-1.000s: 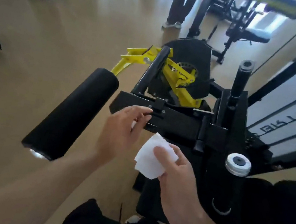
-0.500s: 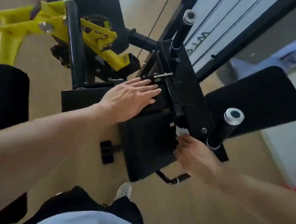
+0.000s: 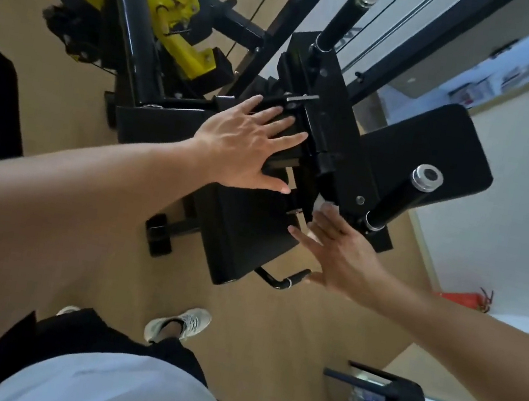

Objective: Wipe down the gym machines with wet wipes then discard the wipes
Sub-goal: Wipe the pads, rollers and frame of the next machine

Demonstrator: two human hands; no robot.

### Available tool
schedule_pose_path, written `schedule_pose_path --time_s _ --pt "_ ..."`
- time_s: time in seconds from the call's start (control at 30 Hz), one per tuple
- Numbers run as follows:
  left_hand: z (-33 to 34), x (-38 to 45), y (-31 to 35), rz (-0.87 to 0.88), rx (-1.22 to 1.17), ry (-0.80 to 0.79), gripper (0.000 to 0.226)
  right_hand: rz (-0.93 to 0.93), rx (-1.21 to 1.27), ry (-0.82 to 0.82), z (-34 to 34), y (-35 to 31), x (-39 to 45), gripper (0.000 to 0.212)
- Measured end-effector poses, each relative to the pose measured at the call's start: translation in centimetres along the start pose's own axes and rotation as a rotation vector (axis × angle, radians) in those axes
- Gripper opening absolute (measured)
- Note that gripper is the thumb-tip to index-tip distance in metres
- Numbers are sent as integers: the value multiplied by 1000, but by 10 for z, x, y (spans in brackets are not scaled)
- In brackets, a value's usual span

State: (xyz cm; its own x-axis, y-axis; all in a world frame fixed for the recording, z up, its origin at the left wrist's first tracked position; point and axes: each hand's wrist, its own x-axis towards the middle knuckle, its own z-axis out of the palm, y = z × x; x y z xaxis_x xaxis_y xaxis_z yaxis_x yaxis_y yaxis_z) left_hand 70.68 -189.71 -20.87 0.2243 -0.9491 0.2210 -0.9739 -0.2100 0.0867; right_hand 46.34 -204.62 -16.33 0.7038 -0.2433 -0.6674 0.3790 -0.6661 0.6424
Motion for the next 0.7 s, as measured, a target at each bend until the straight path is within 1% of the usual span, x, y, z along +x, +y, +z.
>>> schedule_pose_path --time_s 0.07,0.1,0.2,0.27,0.37,0.47,0.57,0.67,0.7 --pt "-1 0 1 2 -6 -3 103 -16 -36 -74 1 -7 -6 99" --pt "-1 0 2 0 -7 -3 104 -3 -33 -75 -1 -5 -3 99" --pt "-3 -1 2 2 11 -7 108 125 1 19 -14 12 26 94" --pt "-4 -2 3 2 23 -17 109 174 55 39 -26 20 40 95" --pt "-3 -1 3 9 18 -29 109 135 111 1 -24 15 28 98" --pt "-1 1 0 9 19 -27 107 70 14 -62 -16 7 11 98" --pt "-2 2 -1 9 26 -20 107 82 -38 -78 -27 16 35 97" --pt "-2 -1 1 11 41 -16 107 147 37 -69 -37 25 55 95" --pt "-2 -1 1 9 47 -17 106 145 26 -75 -37 23 53 96"
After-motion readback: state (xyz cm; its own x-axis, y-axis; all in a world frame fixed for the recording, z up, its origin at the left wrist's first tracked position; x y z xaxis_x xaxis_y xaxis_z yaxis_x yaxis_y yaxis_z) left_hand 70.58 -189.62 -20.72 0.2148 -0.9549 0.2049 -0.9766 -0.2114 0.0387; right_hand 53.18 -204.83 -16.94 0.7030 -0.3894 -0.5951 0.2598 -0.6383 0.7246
